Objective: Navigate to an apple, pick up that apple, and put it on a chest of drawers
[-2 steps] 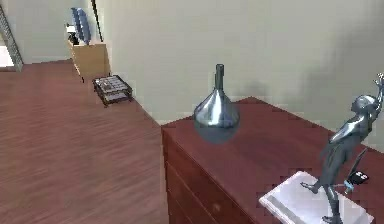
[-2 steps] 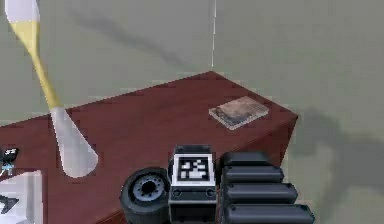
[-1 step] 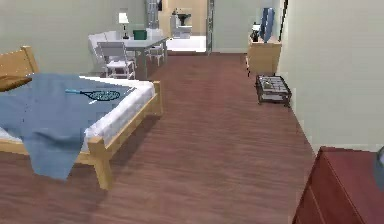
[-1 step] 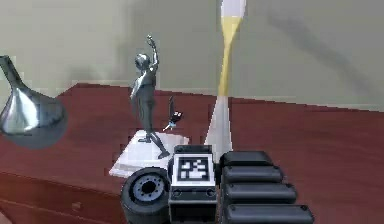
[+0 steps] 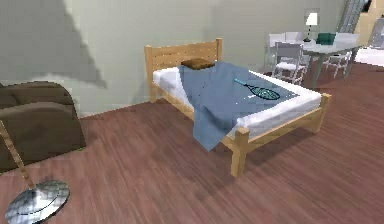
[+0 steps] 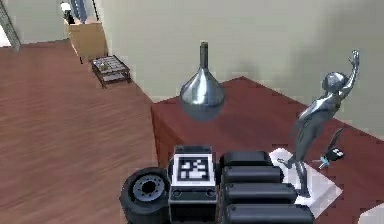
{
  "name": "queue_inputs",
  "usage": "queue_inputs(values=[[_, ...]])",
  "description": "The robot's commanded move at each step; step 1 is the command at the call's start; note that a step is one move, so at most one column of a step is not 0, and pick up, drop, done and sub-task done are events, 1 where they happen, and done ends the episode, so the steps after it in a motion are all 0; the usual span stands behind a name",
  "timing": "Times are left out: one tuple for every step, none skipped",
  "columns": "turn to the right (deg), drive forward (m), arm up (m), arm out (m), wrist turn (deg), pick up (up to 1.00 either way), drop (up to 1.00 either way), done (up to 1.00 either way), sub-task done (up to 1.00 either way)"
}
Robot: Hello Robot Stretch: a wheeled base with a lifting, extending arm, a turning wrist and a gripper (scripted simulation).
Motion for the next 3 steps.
queue_inputs(values=[[-6.0, 0.00, 0.00, 0.00, 0.0, 0.00, 0.00, 0.00, 0.00], [45.0, 0.00, 0.00, 0.00, 0.0, 0.00, 0.00, 0.00, 0.00], [45.0, 0.00, 0.00, 0.00, 0.0, 0.00, 0.00, 0.00, 0.00]])
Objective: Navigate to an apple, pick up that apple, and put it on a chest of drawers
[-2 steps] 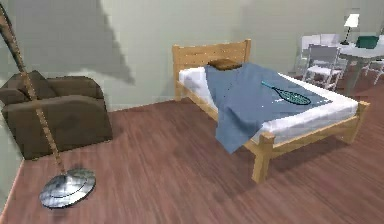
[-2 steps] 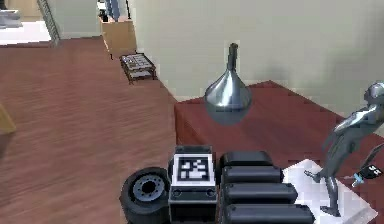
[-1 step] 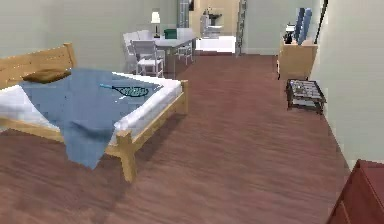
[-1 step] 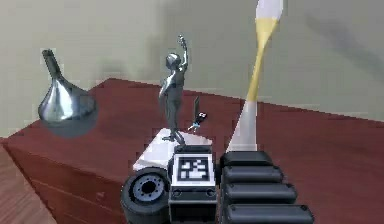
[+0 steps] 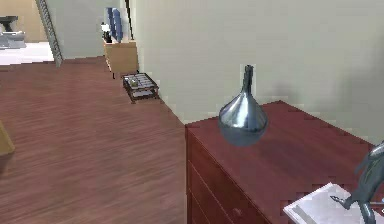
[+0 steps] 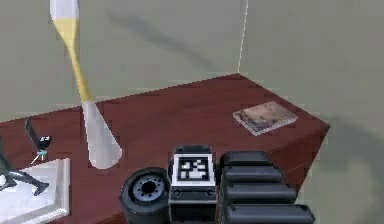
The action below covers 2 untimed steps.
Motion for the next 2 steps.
queue_inputs(values=[[30.0, 0.00, 0.00, 0.00, 0.0, 0.00, 0.00, 0.00, 0.00], [-45.0, 0.00, 0.00, 0.00, 0.0, 0.00, 0.00, 0.00, 0.00]])
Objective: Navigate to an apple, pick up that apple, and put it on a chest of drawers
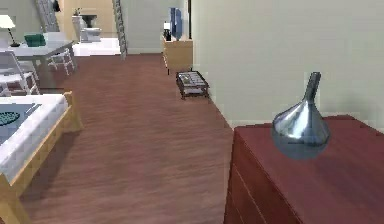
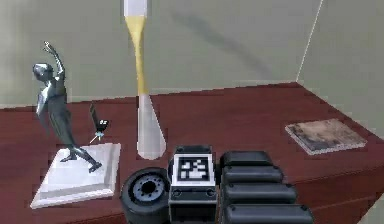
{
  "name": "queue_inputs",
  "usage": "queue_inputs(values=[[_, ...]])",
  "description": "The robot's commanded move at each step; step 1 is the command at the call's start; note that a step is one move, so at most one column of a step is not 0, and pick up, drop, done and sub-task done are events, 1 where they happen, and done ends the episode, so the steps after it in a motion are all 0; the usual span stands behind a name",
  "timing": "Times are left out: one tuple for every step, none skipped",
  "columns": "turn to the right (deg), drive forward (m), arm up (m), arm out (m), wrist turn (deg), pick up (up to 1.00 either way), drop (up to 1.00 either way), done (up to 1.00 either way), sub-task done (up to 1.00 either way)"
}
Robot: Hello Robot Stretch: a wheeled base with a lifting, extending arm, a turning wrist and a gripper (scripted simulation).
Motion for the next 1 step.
queue_inputs(values=[[-45.0, 0.00, 0.00, 0.00, 0.0, 0.00, 0.00, 0.00, 0.00]])
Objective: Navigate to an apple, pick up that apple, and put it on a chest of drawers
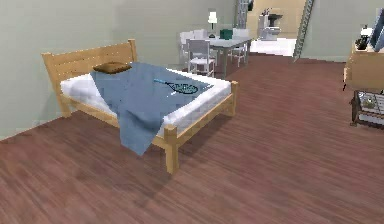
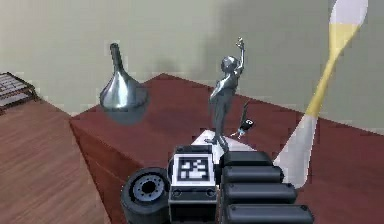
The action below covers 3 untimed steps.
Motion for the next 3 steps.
queue_inputs(values=[[-9.0, 0.00, 0.00, 0.00, 0.0, 0.00, 0.00, 0.00, 0.00], [-3.0, 0.00, 0.00, 0.00, 0.0, 0.00, 0.00, 0.00, 0.00], [45.0, 0.00, 0.00, 0.00, 0.0, 0.00, 0.00, 0.00, 0.00]])
